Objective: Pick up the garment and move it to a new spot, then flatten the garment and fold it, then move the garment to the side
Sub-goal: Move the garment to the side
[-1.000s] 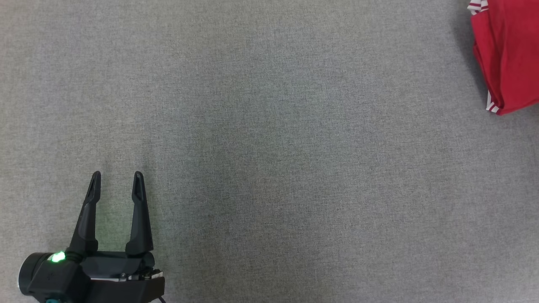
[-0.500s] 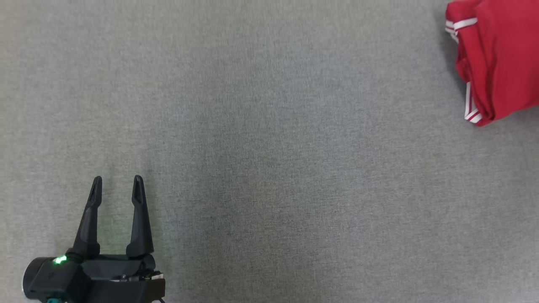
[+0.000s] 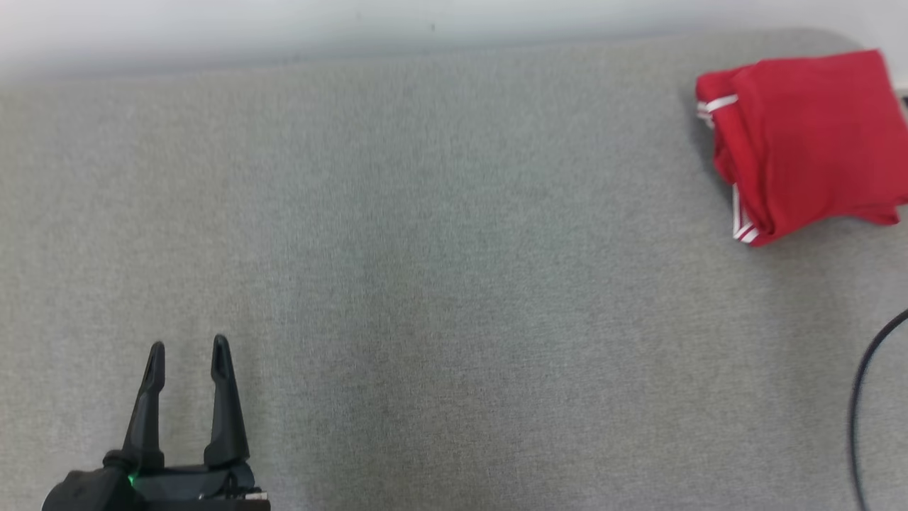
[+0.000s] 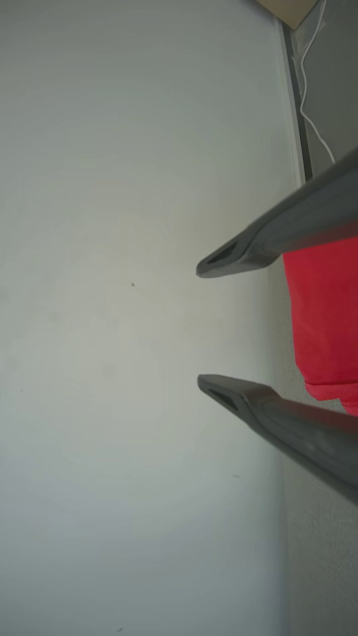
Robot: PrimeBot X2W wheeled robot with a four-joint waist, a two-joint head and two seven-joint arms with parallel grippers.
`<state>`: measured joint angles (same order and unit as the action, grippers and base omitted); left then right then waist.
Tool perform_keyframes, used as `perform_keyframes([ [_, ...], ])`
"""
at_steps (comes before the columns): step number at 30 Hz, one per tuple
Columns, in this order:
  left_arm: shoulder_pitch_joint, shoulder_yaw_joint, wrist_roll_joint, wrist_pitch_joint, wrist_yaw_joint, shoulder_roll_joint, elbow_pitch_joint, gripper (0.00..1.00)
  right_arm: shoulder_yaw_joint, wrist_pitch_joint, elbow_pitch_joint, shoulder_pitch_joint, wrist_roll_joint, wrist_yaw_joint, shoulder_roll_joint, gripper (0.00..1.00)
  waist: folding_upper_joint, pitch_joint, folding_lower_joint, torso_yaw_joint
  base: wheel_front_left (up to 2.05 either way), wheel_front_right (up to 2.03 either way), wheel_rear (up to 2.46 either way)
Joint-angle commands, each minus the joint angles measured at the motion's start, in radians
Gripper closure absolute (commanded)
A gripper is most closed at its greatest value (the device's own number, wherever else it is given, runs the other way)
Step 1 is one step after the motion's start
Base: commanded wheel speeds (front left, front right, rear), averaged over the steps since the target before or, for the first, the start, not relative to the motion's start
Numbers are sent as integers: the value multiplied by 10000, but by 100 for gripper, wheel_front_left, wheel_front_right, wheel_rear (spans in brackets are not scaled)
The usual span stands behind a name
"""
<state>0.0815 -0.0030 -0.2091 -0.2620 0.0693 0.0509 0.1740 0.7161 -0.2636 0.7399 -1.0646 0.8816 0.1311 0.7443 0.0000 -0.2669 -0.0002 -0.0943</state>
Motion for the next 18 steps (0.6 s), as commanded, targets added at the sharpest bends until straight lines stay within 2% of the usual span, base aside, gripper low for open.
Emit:
perform_keyframes([
  [1, -192, 62, -58, -39, 33, 3, -24, 0, -262, -2, -224, 444, -252, -9, -139, 0, 0, 565, 2, -102, 0, 0, 0],
  [9, -686, 273, -269, -39, 113, 3, -141, 0, -2621, -2, -2166, 3179, -1945, -9, -1394, 0, 0, 1555, 2, -144, 0, 0, 0],
  [14, -996, 447, -237, -39, 81, 3, -265, 0, -3247, -1, -3130, 4627, -2986, -9, -2169, 0, 0, 2028, 2, -143, 0, 0, 0],
  [18, -1158, 547, -216, -39, 53, 3, -341, 0, -3368, -3, -3972, 5692, -3592, -9, -2816, 0, 0, 2338, 2, -104, 0, 0, 0],
])
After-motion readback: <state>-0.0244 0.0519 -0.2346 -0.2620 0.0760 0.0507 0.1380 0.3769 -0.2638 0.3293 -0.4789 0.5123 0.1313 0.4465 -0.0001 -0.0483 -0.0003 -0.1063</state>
